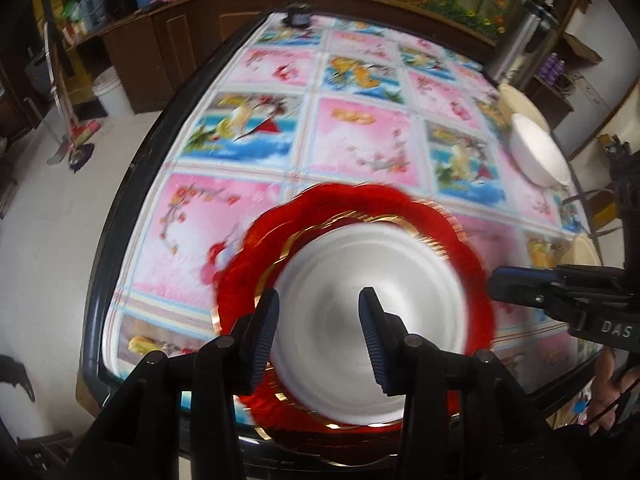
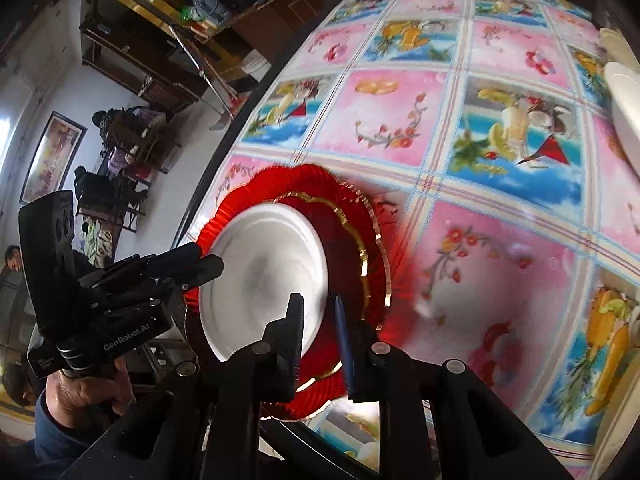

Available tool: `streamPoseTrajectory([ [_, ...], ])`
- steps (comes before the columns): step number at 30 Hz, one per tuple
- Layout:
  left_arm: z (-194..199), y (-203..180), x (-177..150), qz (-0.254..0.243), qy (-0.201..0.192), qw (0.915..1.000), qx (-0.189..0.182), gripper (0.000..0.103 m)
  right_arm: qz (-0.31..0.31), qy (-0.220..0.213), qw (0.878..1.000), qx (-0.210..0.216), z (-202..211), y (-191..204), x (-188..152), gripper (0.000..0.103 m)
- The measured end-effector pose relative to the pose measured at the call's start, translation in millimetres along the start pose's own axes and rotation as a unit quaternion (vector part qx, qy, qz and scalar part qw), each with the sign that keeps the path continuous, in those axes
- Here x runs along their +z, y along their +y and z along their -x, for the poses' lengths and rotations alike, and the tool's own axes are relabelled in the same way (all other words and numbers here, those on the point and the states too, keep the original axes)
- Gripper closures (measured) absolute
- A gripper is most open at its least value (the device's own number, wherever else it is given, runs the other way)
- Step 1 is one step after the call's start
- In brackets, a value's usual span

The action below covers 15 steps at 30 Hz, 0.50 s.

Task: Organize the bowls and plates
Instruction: 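Open the left gripper and move it toward the beige pulp plate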

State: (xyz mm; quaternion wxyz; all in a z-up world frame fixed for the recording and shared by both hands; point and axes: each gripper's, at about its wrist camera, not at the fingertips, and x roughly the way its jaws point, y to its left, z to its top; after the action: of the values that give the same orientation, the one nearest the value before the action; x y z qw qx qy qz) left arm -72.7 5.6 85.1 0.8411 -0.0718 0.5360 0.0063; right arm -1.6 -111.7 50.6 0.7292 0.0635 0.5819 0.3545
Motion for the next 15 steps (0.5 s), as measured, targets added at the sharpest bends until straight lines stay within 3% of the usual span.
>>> streamPoseTrajectory([
  [6, 5, -54, 12, -0.057, -0.007, 0.9978, -0.033, 0.062, -0.035, -0.026, 0.999, -0.012, 31, -31, -9, 0.085],
  [15, -12, -146, 15, -0.14, 0.016, 0.9863, -0.086, 0.054, -0.126, -0.084, 0.987, -0.045, 104, -103, -46, 0.085],
])
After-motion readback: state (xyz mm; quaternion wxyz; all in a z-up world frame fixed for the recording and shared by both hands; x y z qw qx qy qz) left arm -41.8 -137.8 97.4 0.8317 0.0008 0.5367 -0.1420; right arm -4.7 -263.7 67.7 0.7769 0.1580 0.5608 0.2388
